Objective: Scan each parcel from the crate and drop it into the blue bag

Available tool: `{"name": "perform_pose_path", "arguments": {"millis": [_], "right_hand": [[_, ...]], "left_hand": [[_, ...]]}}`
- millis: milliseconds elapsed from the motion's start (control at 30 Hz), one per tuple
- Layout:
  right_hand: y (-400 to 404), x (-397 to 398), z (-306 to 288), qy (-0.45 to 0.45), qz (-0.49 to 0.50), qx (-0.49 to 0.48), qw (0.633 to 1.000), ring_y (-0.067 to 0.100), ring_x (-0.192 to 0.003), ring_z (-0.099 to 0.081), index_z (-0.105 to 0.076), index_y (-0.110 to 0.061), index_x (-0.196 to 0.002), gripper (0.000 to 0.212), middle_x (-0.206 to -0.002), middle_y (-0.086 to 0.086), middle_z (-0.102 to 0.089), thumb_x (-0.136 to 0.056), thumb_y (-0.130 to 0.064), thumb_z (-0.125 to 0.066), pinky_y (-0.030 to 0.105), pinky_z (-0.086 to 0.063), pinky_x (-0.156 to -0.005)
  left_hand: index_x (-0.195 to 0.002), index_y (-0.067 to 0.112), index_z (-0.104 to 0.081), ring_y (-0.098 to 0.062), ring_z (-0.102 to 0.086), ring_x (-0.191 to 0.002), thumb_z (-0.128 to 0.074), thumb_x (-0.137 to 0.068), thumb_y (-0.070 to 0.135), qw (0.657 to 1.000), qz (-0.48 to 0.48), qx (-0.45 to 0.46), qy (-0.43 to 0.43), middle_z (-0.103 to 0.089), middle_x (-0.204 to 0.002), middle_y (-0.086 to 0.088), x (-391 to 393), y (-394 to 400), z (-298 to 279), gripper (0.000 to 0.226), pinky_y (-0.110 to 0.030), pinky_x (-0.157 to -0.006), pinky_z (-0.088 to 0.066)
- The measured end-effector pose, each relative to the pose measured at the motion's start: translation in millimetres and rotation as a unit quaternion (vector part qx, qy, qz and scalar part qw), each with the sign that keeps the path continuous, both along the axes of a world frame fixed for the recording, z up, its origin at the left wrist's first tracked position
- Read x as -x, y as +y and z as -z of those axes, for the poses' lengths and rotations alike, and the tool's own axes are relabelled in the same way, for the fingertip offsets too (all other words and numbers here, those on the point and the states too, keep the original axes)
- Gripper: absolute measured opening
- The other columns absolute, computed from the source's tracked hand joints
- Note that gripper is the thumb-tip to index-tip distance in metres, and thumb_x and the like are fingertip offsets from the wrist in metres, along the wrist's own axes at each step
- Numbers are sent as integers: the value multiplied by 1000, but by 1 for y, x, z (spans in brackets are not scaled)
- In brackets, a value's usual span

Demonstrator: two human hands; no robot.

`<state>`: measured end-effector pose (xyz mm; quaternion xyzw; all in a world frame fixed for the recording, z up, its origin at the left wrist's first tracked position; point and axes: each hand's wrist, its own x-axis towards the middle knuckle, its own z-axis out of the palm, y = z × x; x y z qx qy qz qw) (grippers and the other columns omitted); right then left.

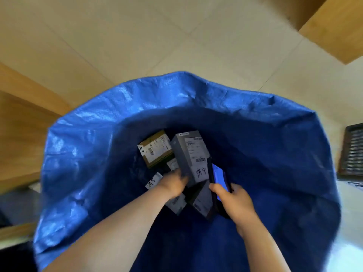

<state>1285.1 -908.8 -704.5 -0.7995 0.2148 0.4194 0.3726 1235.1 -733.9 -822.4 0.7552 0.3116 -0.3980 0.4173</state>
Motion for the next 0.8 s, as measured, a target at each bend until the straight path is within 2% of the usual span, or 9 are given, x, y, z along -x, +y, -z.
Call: {"name": "perform_pose_path", "arguments": {"millis": [133,267,400,500,567,667,733,800], "right_hand": [[3,4,-66,2,-20,0,1000,16,-87,-62,-61,-18,-101,36,-95,-1,-67,-81,-45,-74,30,-48,-65],[12,13,-143,-17,-60,-7,998,16,-85,-63,-61,-14,-108,47,-96,1,-68,-79,-48,-74,27,-44,-60],[25,33,-219,-32,-98,-23,994,17,-81,-64,-62,-13,-103,41,-91,1,-68,-81,-47,-73,28,-46,-62],[35,54,-266,-48,-137,-34,989,17,-78,-60,-59,-14,-101,39,-90,1,-64,-83,-47,-72,27,-43,-60],[42,71,-293,-58,-171,-48,982,14,-76,-58,-59,-18,-95,30,-88,-1,-62,-87,-44,-71,26,-40,-58],[56,98,-326,-69,-226,-64,970,14,-76,-59,-60,-17,-100,32,-86,-2,-62,-87,-43,-72,26,-43,-59],[68,118,-343,-74,-264,-65,959,19,-82,-63,-59,-20,-97,29,-90,0,-64,-86,-43,-73,32,-53,-67],[82,137,-356,-80,-294,-67,950,21,-88,-65,-59,-22,-98,29,-95,1,-67,-85,-45,-73,37,-56,-76]], "left_hand": [[-146,21,-35,-30,-46,-127,-39,-99,42,996,65,-58,-35,-46,-143,-13,11,22,-68,52,-43,-105,-42],[-149,21,-36,-29,-46,-132,-41,-99,39,992,70,-90,-62,-45,-147,-9,26,39,-163,53,-45,-107,-41],[-147,18,-40,-28,-40,-136,-42,-100,36,979,95,-133,-119,-44,-149,-6,54,51,-258,51,-44,-110,-37],[-138,15,-50,-29,-46,-129,-44,-99,32,972,66,-154,-166,-49,-143,-7,82,59,-316,43,-42,-105,-41],[-140,17,-49,-27,-46,-130,-45,-99,32,968,38,-159,-188,-47,-146,-6,104,66,-345,44,-41,-105,-40],[-143,19,-45,-21,-45,-131,-44,-100,30,958,-16,-174,-227,-45,-147,-2,143,78,-381,45,-35,-107,-38],[-143,18,-44,-21,-44,-132,-44,-101,28,952,-59,-179,-241,-44,-147,-1,173,86,-400,43,-32,-106,-37],[-144,19,-44,-21,-43,-132,-44,-101,27,948,-100,-178,-246,-44,-146,-2,206,95,-413,43,-32,-105,-37]]}}
